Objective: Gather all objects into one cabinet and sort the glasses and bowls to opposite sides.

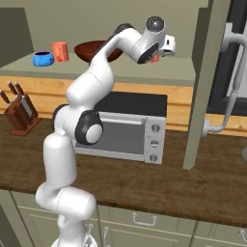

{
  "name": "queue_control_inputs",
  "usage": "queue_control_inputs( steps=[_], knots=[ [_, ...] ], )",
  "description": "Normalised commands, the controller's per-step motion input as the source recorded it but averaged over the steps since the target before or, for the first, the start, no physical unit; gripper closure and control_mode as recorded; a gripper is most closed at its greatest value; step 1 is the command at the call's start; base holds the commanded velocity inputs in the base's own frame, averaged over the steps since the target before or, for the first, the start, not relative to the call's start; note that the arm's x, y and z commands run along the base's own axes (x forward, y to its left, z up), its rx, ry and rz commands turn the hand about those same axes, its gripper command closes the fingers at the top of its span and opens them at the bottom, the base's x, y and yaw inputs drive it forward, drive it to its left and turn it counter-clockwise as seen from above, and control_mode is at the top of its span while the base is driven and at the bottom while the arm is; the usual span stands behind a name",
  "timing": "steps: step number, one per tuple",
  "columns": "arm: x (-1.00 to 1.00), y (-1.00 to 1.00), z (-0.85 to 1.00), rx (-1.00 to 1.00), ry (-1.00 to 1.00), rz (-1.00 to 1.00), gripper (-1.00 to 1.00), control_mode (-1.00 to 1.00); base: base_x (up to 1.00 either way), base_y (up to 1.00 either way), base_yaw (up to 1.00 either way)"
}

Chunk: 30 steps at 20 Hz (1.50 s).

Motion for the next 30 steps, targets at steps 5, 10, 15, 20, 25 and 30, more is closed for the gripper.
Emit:
queue_control_inputs(
  steps=[5, 10, 15, 20, 25, 30],
  knots=[
    [-0.08, 0.01, -0.03, 0.0, 0.0, 0.09, -1.0, -1.0, 0.0, 0.0, 0.0],
    [-0.05, 0.06, -0.07, 0.0, -0.01, 0.11, 1.0, -1.0, 0.0, 0.0, 0.0],
    [-0.32, 0.0, 0.0, 0.0, -0.07, 0.11, 1.0, -1.0, 0.0, 0.0, 0.0],
    [-0.49, 0.1, 0.0, 0.0, -0.12, 0.11, 1.0, -1.0, 0.0, 0.0, 0.0],
    [-0.71, 0.36, 0.0, -0.01, -0.11, 0.11, 1.0, -1.0, 0.0, 0.0, 0.0],
    [-0.9, 0.6, 0.0, -0.05, -0.1, 0.07, 1.0, -1.0, 0.0, 0.0, 0.0]
  ],
)
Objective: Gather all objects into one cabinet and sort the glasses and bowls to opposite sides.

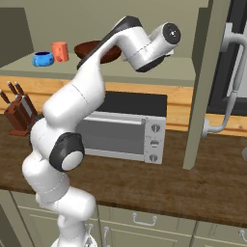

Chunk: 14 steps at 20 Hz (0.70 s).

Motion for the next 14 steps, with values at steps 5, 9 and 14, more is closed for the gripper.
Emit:
queue_control_inputs(
  steps=[5, 9, 14],
  knots=[
    [-0.98, 0.68, 0.0, -0.07, -0.09, 0.0, 1.0, -1.0, 0.0, 0.0, 0.0],
    [-0.87, 0.69, 0.0, -0.07, -0.01, 0.0, 1.0, -1.0, 0.0, 0.0, 0.0],
    [-0.48, 0.74, 0.0, -0.05, 0.0, 0.0, 1.0, -1.0, 0.0, 0.0, 0.0]
  ],
)
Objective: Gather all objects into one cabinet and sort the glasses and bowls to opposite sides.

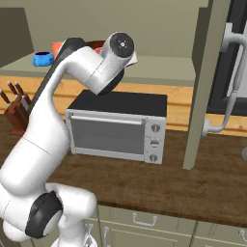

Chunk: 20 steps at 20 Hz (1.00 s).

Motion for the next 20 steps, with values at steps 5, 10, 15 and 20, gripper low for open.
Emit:
queue_control_inputs(
  steps=[5, 10, 15, 20],
  knots=[
    [-0.03, 0.64, 0.02, 0.0, 0.0, 0.01, 1.0, -1.0, 0.0, 0.0, 0.0],
    [0.0, 0.52, 0.1, 0.0, 0.01, 0.02, 1.0, -1.0, 0.0, 0.0, 0.0],
    [0.03, 0.48, 0.16, 0.0, 0.06, 0.06, 1.0, -1.0, 0.0, 0.0, 0.0],
    [0.03, 0.5, 0.01, 0.0, 0.07, 0.09, 1.0, -1.0, 0.0, 0.0, 0.0]
  ],
)
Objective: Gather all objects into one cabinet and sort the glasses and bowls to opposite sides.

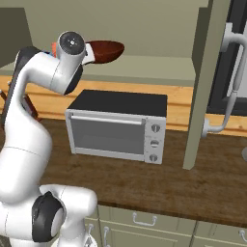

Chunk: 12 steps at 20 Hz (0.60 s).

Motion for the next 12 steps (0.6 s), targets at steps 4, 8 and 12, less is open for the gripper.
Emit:
queue_control_inputs(
  steps=[4, 8, 12],
  knots=[
    [0.32, 0.15, 0.0, 0.0, 0.04, 0.0, 1.0, -1.0, 0.0, 0.0, 0.0],
    [0.31, 0.17, 0.0, 0.0, 0.0, 0.0, 1.0, -1.0, 0.0, 0.0, 0.0],
    [0.33, 0.25, -0.1, 0.0, 0.0, 0.0, 1.0, -1.0, 0.0, 0.0, 0.0]
  ],
)
